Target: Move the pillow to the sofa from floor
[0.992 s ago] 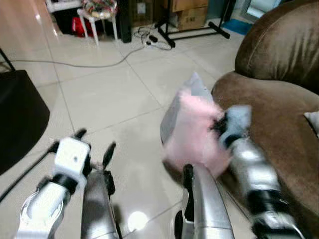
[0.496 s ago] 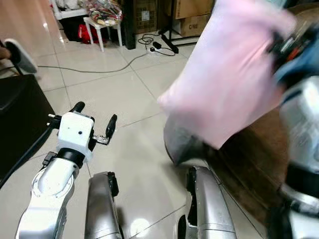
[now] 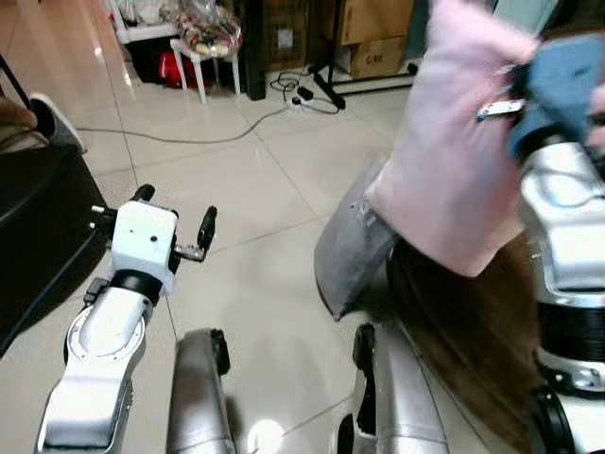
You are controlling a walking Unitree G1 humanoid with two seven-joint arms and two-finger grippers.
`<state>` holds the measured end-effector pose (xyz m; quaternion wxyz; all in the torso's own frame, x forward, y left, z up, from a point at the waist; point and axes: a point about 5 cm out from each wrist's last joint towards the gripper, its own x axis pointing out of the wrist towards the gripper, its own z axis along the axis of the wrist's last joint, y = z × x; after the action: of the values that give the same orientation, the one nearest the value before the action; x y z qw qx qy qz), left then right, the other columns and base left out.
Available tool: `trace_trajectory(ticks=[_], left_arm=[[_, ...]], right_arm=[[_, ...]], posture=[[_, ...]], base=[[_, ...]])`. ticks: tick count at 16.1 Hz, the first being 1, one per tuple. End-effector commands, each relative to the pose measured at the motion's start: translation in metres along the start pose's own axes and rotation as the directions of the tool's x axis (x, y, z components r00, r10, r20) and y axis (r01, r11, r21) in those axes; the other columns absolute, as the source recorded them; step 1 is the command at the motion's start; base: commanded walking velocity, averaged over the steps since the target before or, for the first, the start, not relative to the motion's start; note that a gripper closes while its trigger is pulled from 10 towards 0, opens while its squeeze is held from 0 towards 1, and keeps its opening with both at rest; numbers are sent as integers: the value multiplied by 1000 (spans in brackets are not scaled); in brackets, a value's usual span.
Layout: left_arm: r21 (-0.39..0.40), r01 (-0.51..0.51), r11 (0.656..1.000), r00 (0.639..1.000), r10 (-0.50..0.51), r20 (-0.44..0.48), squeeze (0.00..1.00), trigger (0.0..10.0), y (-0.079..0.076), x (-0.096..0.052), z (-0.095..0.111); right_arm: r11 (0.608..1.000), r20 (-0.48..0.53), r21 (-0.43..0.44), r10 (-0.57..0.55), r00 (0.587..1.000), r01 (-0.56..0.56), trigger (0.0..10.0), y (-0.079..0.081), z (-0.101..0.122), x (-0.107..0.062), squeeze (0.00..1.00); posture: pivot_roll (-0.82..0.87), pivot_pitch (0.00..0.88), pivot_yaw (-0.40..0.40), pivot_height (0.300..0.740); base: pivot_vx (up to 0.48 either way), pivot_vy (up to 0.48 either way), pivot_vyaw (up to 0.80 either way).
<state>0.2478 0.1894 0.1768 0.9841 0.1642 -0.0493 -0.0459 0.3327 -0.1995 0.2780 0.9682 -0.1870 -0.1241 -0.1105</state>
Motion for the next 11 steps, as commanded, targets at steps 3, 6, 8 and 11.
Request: trace_trajectory(ticks=[3, 6, 8, 11], left_arm=[[-24, 9, 1000, 1000, -10, -21, 0, 10000, -4, 4, -3], [-2, 2, 1000, 999, -2, -38, 0, 10000, -3, 4, -8], [-6, 4, 1000, 1000, -4, -27, 0, 10000, -2, 5, -7], [-5, 16, 1000, 1000, -16, -21, 0, 10000, -5, 8, -5]], right_arm=[[996, -50, 66, -63, 997, 66, 10000, -4, -10, -1, 0], [961, -162, 264, -38, 986, 81, 10000, 4, -34, -20, 0], [945, -187, 313, -31, 982, 89, 10000, 7, -41, -33, 0], [928, -182, 367, 2, 983, 66, 10000, 11, -44, -50, 0]], posture=[[-62, 0, -45, 543], [-77, 0, -25, 578], [-80, 0, -17, 593], [-83, 0, -3, 618]], base=[[0, 0, 0], [0, 0, 0], [0, 0, 0], [0, 0, 0]])
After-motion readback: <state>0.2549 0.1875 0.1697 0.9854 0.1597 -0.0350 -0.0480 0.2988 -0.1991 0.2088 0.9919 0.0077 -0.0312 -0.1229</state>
